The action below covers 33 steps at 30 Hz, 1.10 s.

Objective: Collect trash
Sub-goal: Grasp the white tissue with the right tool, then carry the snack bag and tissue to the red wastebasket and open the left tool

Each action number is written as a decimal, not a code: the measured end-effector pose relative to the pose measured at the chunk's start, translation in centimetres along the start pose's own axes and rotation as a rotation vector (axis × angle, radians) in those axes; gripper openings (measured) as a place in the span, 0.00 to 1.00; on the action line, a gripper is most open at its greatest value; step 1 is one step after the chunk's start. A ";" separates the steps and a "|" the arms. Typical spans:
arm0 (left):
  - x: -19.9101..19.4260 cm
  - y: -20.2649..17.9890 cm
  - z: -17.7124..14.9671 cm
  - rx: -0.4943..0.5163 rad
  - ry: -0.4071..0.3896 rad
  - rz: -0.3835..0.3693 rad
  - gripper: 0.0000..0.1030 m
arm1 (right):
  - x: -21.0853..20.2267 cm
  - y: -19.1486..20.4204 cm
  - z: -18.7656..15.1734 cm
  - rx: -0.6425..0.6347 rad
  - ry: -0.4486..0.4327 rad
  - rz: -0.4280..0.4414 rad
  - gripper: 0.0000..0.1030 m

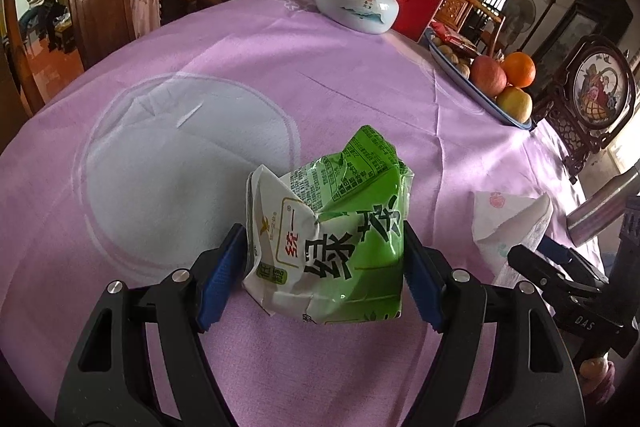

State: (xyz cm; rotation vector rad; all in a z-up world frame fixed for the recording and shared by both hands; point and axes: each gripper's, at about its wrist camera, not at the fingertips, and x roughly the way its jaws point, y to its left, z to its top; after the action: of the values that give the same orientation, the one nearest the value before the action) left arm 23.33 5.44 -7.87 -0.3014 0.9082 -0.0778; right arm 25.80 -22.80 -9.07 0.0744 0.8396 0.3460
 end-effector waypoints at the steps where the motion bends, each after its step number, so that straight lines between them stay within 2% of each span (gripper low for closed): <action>1: 0.0 0.0 0.0 -0.001 0.001 0.000 0.72 | 0.0 0.0 0.0 -0.002 0.001 -0.002 0.81; 2: 0.0 0.1 0.0 -0.003 0.003 -0.001 0.72 | 0.1 0.1 -0.1 -0.010 0.001 -0.006 0.77; 3: 0.0 0.1 0.0 -0.006 0.005 -0.002 0.72 | 0.1 0.2 -0.1 -0.016 0.003 -0.007 0.67; 4: 0.0 0.2 0.0 -0.010 0.006 -0.004 0.72 | 0.1 0.3 -0.1 -0.024 0.007 -0.005 0.52; 5: 0.0 0.3 0.0 -0.014 0.007 -0.005 0.72 | 0.3 0.4 -0.1 -0.030 0.012 0.002 0.42; 6: 0.0 0.4 -0.1 -0.019 0.008 -0.007 0.73 | 0.5 0.4 -0.1 -0.030 0.024 0.017 0.18; 7: 0.0 0.5 -0.1 -0.024 0.009 -0.008 0.74 | 0.6 0.2 -0.1 -0.026 0.028 0.024 0.06; 13: -0.1 0.5 -0.1 -0.026 0.008 0.003 0.78 | 0.0 0.2 0.0 -0.029 -0.008 0.040 0.06; 18: -0.2 0.5 -0.1 -0.027 0.006 0.011 0.79 | 0.4 0.3 0.1 -0.036 0.011 0.040 0.06; 20: -0.3 0.5 -0.1 -0.024 -0.001 0.004 0.77 | 0.6 0.1 0.1 -0.027 0.022 0.038 0.08; 22: -0.5 0.5 -0.1 -0.014 -0.011 -0.009 0.69 | 0.7 0.1 0.1 -0.027 0.025 0.039 0.09; 23: -0.6 0.4 -0.1 -0.010 -0.014 -0.014 0.68 | 0.7 0.1 0.1 -0.028 0.025 0.037 0.09; 29: -1.8 0.5 -0.1 -0.006 -0.084 0.003 0.67 | 0.7 0.1 0.1 -0.024 0.020 0.034 0.07; 33: -2.2 0.6 0.0 -0.014 -0.096 -0.001 0.67 | 0.7 0.1 0.1 -0.027 0.020 0.030 0.07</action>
State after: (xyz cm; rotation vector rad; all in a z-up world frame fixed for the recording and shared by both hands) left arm 21.98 6.48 -6.38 -0.3159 0.8135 -0.0581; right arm 26.27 -22.45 -9.50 0.0581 0.8544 0.3868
